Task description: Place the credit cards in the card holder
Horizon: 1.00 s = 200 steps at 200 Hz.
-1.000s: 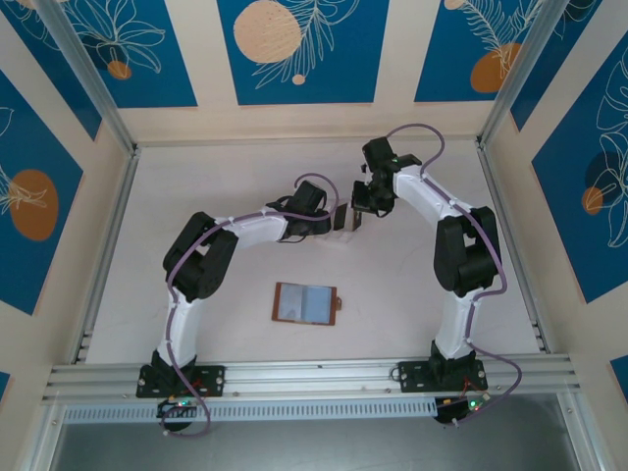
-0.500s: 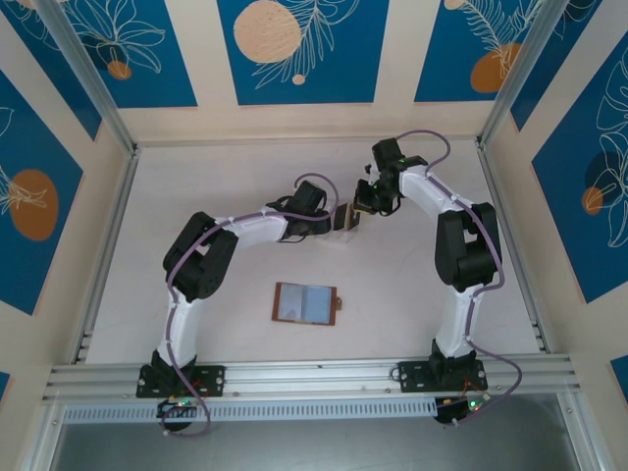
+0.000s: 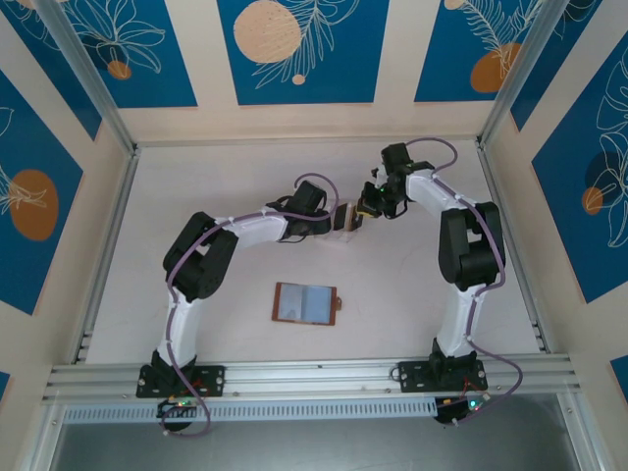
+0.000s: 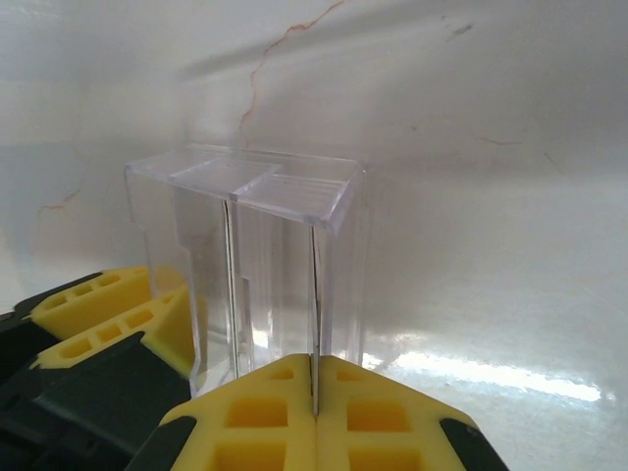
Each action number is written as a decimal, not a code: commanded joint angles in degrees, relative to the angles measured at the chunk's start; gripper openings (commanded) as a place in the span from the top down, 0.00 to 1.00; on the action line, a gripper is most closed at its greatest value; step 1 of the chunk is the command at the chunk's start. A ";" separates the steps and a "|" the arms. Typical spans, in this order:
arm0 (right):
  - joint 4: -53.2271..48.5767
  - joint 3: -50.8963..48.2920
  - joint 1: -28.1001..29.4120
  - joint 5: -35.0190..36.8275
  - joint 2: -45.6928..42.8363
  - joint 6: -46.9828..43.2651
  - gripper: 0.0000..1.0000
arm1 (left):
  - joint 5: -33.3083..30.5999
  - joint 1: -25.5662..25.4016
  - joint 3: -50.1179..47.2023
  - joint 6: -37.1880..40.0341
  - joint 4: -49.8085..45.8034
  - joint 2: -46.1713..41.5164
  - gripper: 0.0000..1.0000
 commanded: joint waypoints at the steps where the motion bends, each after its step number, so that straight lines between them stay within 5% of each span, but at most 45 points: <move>1: 2.72 -3.53 -1.56 -2.78 0.21 0.87 0.99 | -4.42 1.74 -3.20 0.72 -9.13 5.47 0.66; 87: 8.98 -8.32 -2.51 -8.01 -8.32 3.99 1.00 | -4.51 1.76 -3.20 0.73 -9.27 5.37 0.66; 200: 6.92 -1.99 1.20 -5.89 -2.10 4.05 1.00 | -3.49 1.74 -3.76 0.61 -9.12 4.95 0.66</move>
